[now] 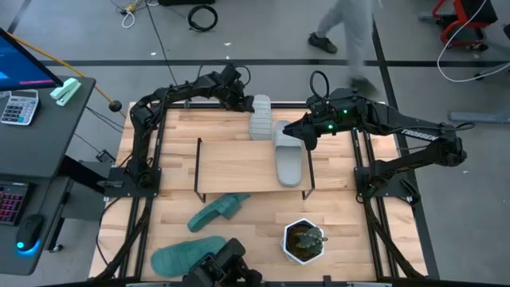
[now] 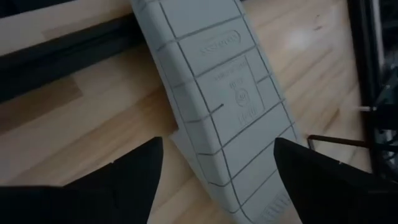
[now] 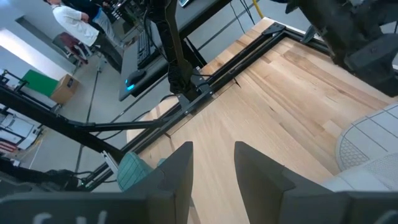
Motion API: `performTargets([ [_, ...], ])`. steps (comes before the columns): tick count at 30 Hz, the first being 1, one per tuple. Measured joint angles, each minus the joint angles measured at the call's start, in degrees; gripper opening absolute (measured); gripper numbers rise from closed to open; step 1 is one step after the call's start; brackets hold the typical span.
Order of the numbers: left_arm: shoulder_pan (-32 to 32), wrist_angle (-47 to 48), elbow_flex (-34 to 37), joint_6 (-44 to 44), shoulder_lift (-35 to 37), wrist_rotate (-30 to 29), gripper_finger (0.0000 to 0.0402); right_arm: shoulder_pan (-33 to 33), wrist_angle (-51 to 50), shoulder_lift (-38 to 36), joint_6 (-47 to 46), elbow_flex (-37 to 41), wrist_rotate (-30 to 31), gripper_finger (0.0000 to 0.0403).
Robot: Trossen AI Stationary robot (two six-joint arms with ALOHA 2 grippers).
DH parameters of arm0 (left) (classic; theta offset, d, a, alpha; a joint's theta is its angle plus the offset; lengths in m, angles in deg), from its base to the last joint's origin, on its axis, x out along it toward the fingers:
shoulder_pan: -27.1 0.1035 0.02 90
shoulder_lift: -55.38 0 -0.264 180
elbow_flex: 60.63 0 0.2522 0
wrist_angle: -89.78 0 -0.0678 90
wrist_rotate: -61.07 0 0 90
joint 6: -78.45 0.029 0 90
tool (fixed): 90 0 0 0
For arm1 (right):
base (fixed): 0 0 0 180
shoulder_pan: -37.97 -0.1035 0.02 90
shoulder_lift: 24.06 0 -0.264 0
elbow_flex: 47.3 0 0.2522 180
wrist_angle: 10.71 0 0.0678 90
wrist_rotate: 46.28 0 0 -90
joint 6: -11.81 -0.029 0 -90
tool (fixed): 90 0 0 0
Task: Pick and place slides into the shelf
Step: Put the gray slide on the shelf
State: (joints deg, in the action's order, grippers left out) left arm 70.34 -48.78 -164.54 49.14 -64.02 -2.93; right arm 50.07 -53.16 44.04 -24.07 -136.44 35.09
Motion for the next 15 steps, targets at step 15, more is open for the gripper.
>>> performTargets([
  [15, -6.2, 0.3, -0.7, -2.3, -6.7, -3.4, 0.0300, 0.0, 0.0, 0.0, 0.0, 0.0, 0.0, 0.0124],
])
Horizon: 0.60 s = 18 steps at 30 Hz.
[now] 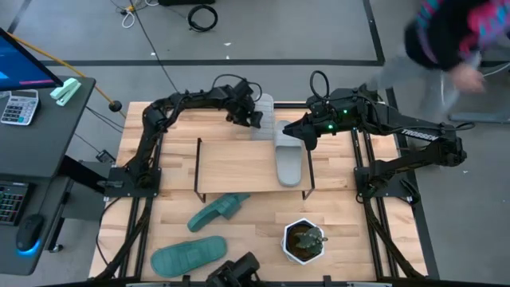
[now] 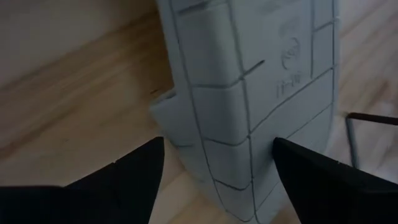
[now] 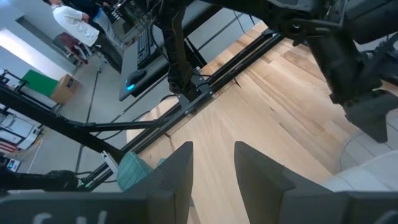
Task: Pick and place slides into the shelf
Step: Put the gray slide on the shelf
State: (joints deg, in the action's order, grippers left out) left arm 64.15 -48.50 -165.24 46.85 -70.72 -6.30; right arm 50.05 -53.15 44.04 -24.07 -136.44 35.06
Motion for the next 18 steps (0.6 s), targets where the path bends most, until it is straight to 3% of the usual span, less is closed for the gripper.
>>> performTargets([
  [4, -0.3, -0.1, 0.0, 1.0, 0.1, -2.7, 0.0251, 0.0, 0.0, 0.0, 0.0, 0.0, 0.0, 0.0124],
  [10, 0.5, -0.5, 0.1, 1.2, 0.1, -3.7, 0.0118, 0.0, 0.0, 0.0, 0.5, 0.0, 0.0, 0.0124],
  [18, 1.0, -2.7, 0.3, 3.8, 0.4, -3.3, 0.0099, 0.0, 0.0, 0.0, 1.0, 0.0, 0.1, 0.0124],
])
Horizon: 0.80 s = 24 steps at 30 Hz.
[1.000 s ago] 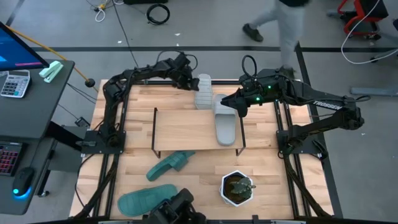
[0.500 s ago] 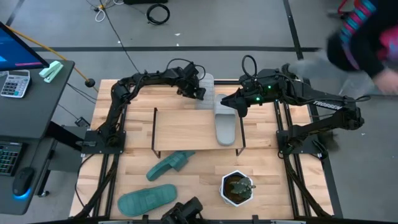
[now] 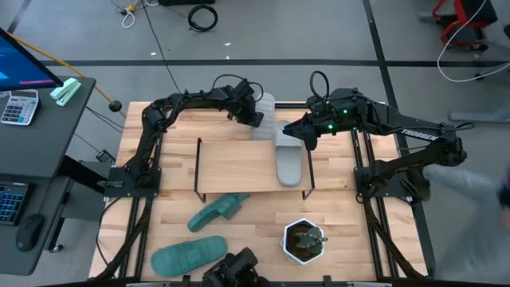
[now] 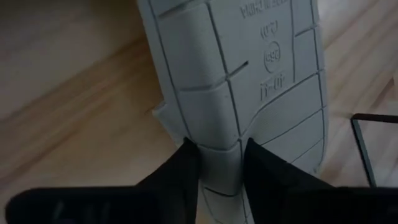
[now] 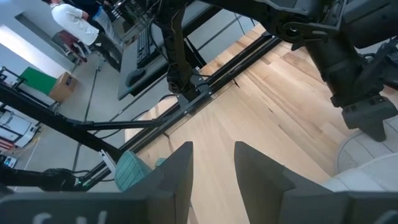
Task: Pick and place slides into the shelf
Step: Put the gray slide on the shelf
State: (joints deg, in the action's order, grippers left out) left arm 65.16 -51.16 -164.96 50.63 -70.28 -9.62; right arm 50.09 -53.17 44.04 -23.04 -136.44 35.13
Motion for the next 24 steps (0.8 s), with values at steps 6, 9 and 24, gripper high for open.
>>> performTargets([
  [6, 1.6, -2.2, 0.1, 1.2, 4.0, -2.2, 0.0091, 0.0, -0.4, 0.0, 0.0, 0.0, 0.0, 0.0124],
  [9, 2.8, -2.3, 0.0, 1.2, 7.0, -2.3, 0.0089, 0.0, -0.6, 0.0, 0.1, 0.0, 0.0, 0.0124],
  [24, 2.8, -2.7, -0.2, 21.0, 29.0, -16.5, 0.0085, 0.5, -2.3, -3.2, 2.6, 0.0, 0.0, 0.0124],
])
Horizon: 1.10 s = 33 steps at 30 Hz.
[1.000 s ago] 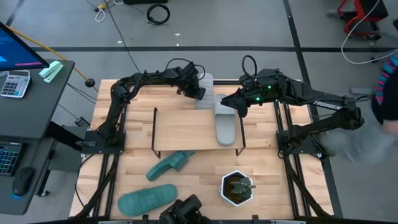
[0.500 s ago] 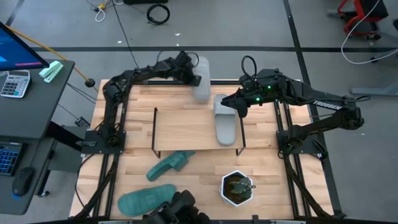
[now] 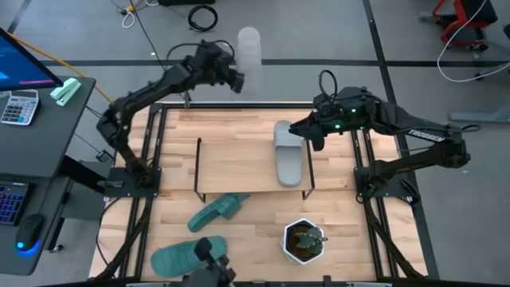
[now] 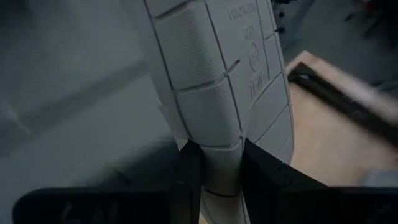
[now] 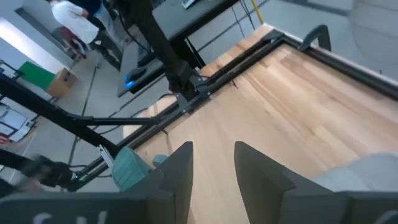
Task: Pick and place slides into the shelf
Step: Put the gray slide on the shelf
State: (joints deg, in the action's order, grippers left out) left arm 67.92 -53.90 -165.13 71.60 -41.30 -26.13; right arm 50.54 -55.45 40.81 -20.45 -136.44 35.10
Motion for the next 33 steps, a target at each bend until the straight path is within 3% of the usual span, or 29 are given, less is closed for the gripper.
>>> performTargets([
  [6, -7.0, -3.8, -0.1, 30.8, 6.4, -6.6, 0.0085, 2.1, -0.1, -3.9, 1.4, 0.0, 0.0, 0.0124],
  [11, -15.4, -4.0, 1.0, 50.5, 6.7, -21.6, 0.0084, 4.5, -0.1, -7.3, 2.4, 0.0, 0.1, 0.0124],
  [17, -23.8, -23.3, 10.7, 73.2, 6.7, -36.1, 0.0083, 6.4, -0.1, -10.7, 3.5, 0.0, 0.1, 0.0124],
  [20, -26.8, -33.3, 15.2, 82.6, 6.7, -39.6, 0.0083, 6.5, 0.0, -11.9, 4.3, 0.0, 0.0, 0.0124],
  [26, -31.5, -36.1, 18.5, 82.1, 8.6, -44.6, 0.0083, 6.5, -0.1, -13.3, 5.5, 0.0, 0.0, 0.0124],
  [29, -34.0, -41.2, 18.5, 79.4, 10.3, -47.8, 0.0083, 6.4, 0.0, -13.3, 6.2, 0.0, -0.4, 0.0124],
  [33, -37.2, -52.8, 18.4, 79.7, 12.2, -48.3, 0.0083, 6.4, 3.7, -12.5, 10.1, 0.0, -5.5, 0.0124],
])
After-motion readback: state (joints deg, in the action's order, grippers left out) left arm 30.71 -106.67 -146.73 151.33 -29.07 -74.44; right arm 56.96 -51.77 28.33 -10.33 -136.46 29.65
